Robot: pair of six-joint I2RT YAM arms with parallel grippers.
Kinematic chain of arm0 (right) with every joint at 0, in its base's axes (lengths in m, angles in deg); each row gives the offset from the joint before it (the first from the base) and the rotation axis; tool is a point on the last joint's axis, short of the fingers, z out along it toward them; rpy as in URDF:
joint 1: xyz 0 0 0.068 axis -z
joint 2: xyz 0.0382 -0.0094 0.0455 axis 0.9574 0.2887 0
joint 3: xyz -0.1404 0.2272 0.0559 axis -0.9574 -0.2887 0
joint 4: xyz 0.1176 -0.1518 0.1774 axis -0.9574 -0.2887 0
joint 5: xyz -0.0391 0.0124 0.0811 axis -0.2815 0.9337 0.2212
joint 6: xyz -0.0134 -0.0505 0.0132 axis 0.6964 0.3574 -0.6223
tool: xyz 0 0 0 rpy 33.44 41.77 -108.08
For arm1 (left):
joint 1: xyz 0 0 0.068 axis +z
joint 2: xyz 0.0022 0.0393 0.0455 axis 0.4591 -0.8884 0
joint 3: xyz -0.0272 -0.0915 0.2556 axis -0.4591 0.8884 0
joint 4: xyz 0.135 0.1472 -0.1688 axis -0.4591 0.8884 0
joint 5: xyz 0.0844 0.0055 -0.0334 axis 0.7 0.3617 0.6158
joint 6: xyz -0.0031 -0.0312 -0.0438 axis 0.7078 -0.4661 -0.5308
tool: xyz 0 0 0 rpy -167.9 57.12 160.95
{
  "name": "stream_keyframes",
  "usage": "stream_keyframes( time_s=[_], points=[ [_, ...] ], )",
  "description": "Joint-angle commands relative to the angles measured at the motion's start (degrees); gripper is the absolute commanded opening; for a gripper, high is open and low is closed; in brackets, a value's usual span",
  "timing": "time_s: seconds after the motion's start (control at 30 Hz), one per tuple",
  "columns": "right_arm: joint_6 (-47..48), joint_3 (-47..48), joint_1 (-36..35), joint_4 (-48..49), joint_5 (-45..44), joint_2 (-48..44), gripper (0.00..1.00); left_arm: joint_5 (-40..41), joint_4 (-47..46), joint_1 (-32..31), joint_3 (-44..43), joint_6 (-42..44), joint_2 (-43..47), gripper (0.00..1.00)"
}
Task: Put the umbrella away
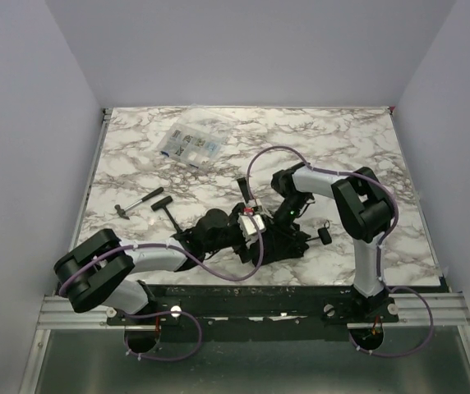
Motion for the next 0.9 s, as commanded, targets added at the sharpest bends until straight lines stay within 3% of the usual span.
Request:
stream_keyframes(
  time_s=[0.0,0.23,0.4,0.63,0.87],
  points=[
    [-2.53,-5.11,-1.02,3.91,-20.74,8.65,0.2,-3.56,0.83,-2.43,-1.67,1.71,-0.98,0.99],
    [-8.54,-7.26,-1.01,11.69,-23.02,6.09,0.2,-1.61,2.6,-4.66,2.83,-1.19,7.57,0.99],
    [-11.81,-8.3,-1.06,16.0,-24.44,4.92,0.21,-5.54,7.61,-6.24,2.36,0.02,11.32,0.98],
    [-13.86,-8.73,-1.06,18.25,-24.97,4.18,0.21,-7.57,11.57,-10.98,-1.81,4.54,5.34,0.99],
    [-14.07,-9.44,-1.02,18.7,-24.82,3.78,0.21,0.74,8.52,-11.98,-5.41,6.91,-3.86,0.98]
  ],
)
